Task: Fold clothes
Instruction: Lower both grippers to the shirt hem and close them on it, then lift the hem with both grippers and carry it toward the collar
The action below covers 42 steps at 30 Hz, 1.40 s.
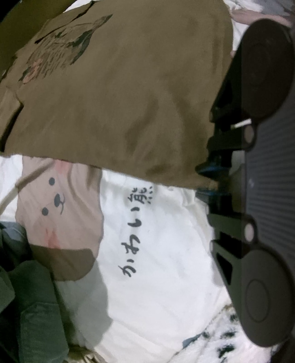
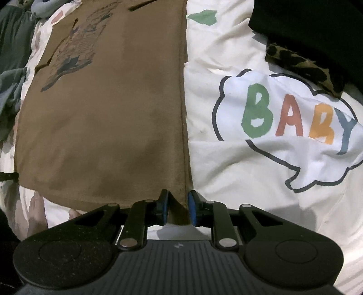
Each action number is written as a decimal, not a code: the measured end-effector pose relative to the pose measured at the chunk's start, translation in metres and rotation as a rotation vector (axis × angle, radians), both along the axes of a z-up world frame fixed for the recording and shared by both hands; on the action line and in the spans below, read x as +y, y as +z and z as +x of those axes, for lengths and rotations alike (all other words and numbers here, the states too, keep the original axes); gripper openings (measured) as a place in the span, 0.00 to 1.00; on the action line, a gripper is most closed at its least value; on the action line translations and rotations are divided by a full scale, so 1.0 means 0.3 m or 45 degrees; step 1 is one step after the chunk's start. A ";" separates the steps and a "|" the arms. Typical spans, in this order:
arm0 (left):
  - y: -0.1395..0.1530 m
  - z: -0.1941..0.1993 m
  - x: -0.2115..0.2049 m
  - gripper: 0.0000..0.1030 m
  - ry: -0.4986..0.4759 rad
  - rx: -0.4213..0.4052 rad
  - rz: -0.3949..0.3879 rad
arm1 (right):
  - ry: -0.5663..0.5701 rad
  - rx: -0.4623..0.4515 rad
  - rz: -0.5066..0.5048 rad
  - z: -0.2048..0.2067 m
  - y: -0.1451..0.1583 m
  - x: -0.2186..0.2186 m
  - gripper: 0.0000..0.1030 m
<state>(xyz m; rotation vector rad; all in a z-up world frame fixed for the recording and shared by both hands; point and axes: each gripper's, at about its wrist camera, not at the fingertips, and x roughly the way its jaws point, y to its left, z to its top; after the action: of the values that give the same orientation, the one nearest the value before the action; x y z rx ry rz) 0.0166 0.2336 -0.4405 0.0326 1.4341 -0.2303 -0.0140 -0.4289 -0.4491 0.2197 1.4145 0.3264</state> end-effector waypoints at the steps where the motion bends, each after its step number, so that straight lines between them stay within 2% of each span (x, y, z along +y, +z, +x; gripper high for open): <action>1: -0.001 0.003 0.001 0.19 0.004 0.002 -0.006 | 0.006 0.001 0.004 0.001 -0.004 0.005 0.21; 5: -0.004 0.009 0.004 0.19 0.007 0.002 -0.024 | 0.037 -0.006 -0.003 0.006 -0.008 0.014 0.20; 6: -0.001 0.009 0.002 0.16 -0.014 -0.003 -0.017 | 0.041 -0.006 -0.002 0.008 -0.002 0.015 0.16; 7: 0.005 0.008 -0.001 0.08 -0.044 -0.011 -0.010 | 0.044 -0.006 0.002 0.010 0.003 0.016 0.11; 12: 0.026 0.014 0.012 0.06 -0.074 -0.007 -0.042 | 0.059 -0.021 0.070 0.007 0.051 0.002 0.10; 15: 0.021 0.023 0.017 0.09 -0.053 0.013 -0.061 | 0.031 0.004 0.079 0.013 0.043 -0.013 0.12; 20: 0.011 0.032 0.002 0.23 -0.050 0.018 -0.071 | -0.037 0.060 0.076 0.025 -0.006 -0.037 0.12; 24: 0.007 0.043 0.000 0.25 -0.057 0.017 -0.066 | -0.061 0.076 0.084 0.037 -0.031 -0.038 0.18; 27: 0.002 0.056 0.010 0.24 -0.023 0.023 -0.085 | -0.056 0.082 0.082 0.038 -0.039 -0.033 0.15; 28: 0.000 0.057 0.010 0.20 -0.022 0.023 -0.081 | -0.054 0.084 0.078 0.039 -0.040 -0.032 0.13; 29: 0.000 0.058 0.007 0.05 -0.030 0.021 -0.063 | -0.054 0.086 0.076 0.041 -0.040 -0.032 0.07; 31: 0.013 0.061 0.013 0.04 -0.036 0.021 -0.046 | -0.060 0.086 0.062 0.042 -0.033 -0.027 0.03; 42: 0.128 0.025 0.045 0.02 -0.011 -0.004 -0.080 | -0.031 0.092 -0.062 0.047 0.075 0.005 0.02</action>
<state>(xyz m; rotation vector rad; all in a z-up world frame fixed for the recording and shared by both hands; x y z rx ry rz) 0.0240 0.2472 -0.4021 -0.0124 1.4234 -0.2822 0.0001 -0.4273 -0.4267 0.2108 1.4881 0.2658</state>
